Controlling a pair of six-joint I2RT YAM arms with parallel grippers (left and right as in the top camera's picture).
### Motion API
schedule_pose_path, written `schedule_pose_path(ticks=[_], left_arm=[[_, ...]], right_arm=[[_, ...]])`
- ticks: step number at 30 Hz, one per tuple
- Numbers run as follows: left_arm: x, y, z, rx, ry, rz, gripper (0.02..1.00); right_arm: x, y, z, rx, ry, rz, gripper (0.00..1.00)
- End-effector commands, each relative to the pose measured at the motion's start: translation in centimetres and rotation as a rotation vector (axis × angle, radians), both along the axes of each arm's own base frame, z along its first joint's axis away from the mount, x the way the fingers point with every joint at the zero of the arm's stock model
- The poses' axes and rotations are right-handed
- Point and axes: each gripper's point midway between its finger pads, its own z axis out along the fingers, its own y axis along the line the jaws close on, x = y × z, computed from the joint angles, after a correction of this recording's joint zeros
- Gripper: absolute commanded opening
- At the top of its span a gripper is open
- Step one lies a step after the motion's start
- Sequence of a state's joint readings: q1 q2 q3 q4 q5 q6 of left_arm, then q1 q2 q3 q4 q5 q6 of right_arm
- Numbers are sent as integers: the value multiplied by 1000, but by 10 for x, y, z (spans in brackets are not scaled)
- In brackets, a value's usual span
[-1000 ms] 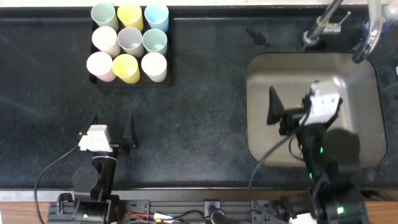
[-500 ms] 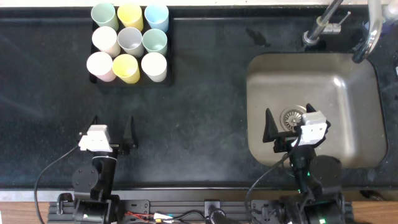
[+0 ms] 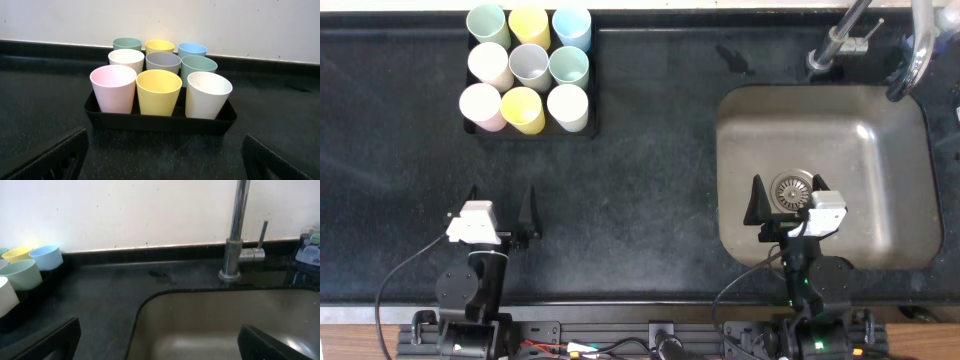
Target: Store Cups
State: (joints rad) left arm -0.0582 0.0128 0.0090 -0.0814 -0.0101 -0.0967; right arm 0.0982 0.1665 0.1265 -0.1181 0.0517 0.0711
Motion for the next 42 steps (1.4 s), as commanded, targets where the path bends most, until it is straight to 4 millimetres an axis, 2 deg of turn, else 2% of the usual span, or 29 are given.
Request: schedule_pose_path(ticks=[1,8,11,31,36,42], left_arm=[[-1,-2,1,16,-7,-14,1000],[-1,-2,1,17,-7,-14,1000],[-1,-2,1,17,-7,-14,1000],[-1,-2,1,16,-7,-14,1000],[-1,-2,1,17,-7,-14,1000],[-1,-2,1,16,-7,-14,1000]], right_arm=[[0,3,-10,21,-7,16,998],[-3,4,-21,26,-43,26,998],[-5,4,-11,29,-85,26,998],[-5,4,-12,26,-83,26,998],[-5,4,-12,-125,-96,34,998],[-5,4,-12,-148,-97,34,998]])
